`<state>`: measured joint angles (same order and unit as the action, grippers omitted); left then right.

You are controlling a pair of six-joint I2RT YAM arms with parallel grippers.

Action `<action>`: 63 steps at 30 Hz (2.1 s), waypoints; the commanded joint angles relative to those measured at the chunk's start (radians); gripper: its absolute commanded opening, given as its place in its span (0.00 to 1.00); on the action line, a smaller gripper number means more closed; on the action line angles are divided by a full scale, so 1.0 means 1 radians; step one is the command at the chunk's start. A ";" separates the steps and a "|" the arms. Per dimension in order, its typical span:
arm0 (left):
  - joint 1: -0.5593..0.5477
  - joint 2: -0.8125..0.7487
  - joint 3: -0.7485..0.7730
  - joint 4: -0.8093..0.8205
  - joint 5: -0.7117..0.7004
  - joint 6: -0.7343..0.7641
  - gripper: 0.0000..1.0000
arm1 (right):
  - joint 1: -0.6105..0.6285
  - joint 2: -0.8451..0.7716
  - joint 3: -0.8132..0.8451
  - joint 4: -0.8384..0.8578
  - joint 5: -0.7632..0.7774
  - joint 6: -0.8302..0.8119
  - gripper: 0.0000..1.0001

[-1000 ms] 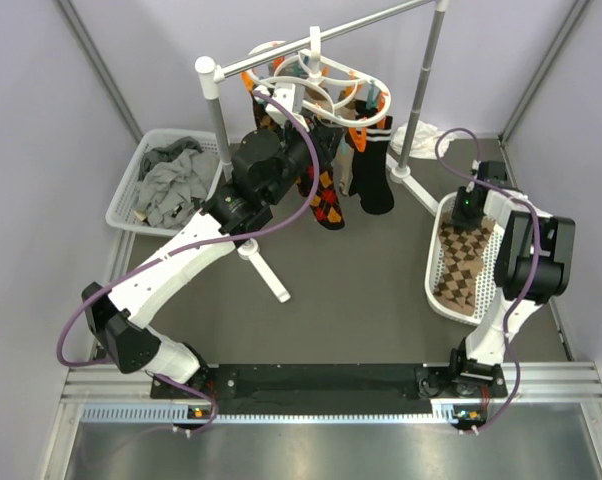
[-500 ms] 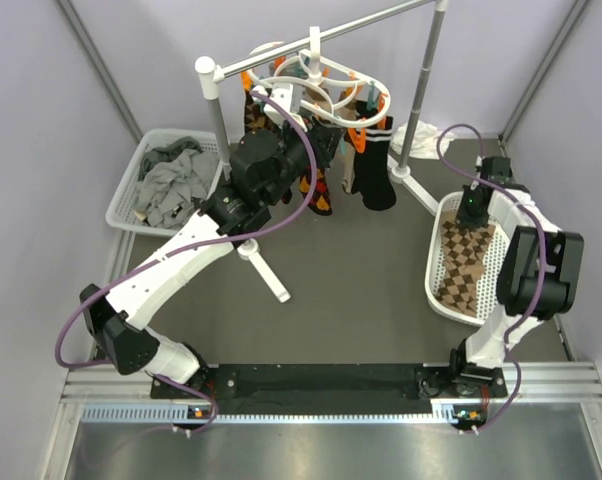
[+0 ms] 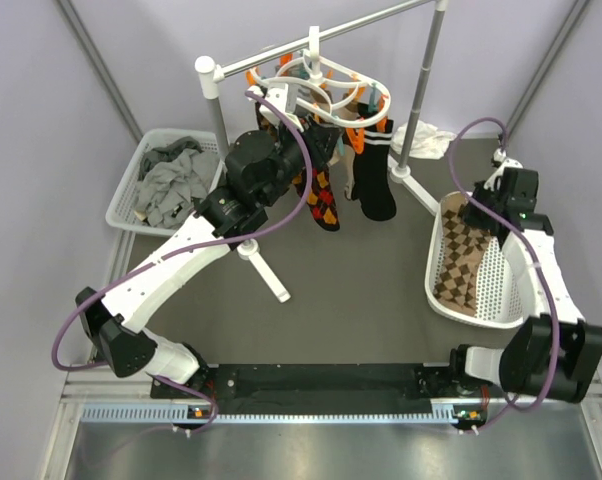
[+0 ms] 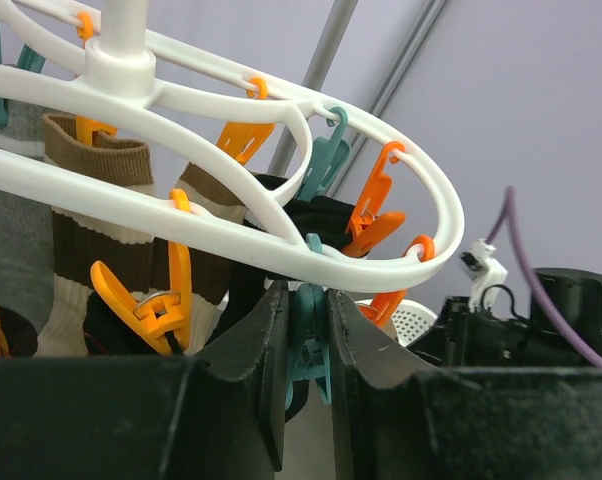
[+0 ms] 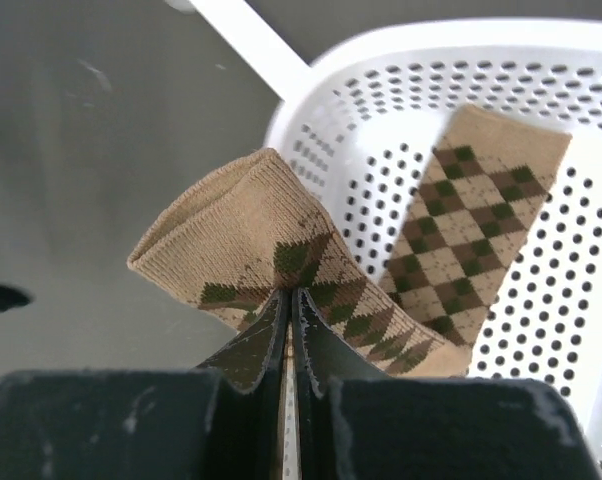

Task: Clip the socks to the hanger
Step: Pick up the sock from the bin, then clamp the sock onto the hanger.

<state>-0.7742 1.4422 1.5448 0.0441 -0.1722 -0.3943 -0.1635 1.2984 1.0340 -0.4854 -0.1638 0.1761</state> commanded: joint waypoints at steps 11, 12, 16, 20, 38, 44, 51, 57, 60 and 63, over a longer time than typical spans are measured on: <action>0.004 -0.028 -0.012 0.062 0.011 -0.026 0.14 | 0.065 -0.367 -0.026 0.212 -0.301 -0.033 0.00; 0.004 -0.028 -0.012 0.066 0.016 -0.029 0.14 | 0.093 -0.378 -0.020 0.223 -0.312 -0.032 0.00; 0.004 -0.028 -0.015 0.077 0.020 -0.032 0.14 | 0.159 -0.415 -0.006 0.268 -0.370 -0.012 0.00; 0.004 -0.023 -0.014 0.079 0.022 -0.034 0.14 | 0.246 -0.416 -0.002 0.323 -0.421 0.039 0.00; 0.004 -0.017 -0.028 0.106 0.053 -0.066 0.13 | 0.558 -0.280 0.008 0.610 -0.362 0.206 0.00; 0.004 -0.029 -0.041 0.119 0.063 -0.078 0.13 | 0.585 -0.237 0.023 0.656 -0.345 0.232 0.00; 0.004 -0.031 -0.046 0.120 0.073 -0.078 0.13 | 0.602 -0.205 0.050 0.679 -0.335 0.244 0.00; 0.004 -0.032 -0.051 0.117 0.066 -0.071 0.13 | 0.602 -0.197 0.066 0.689 -0.324 0.237 0.00; 0.004 -0.034 -0.051 0.117 0.071 -0.072 0.13 | 0.604 -0.195 0.077 0.688 -0.322 0.235 0.00; 0.004 -0.032 -0.051 0.115 0.073 -0.071 0.13 | 0.604 -0.194 0.083 0.694 -0.318 0.237 0.00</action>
<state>-0.7738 1.4422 1.5032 0.1211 -0.1089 -0.4656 0.4282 1.1027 1.0504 0.1440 -0.4919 0.4126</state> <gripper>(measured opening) 0.227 0.006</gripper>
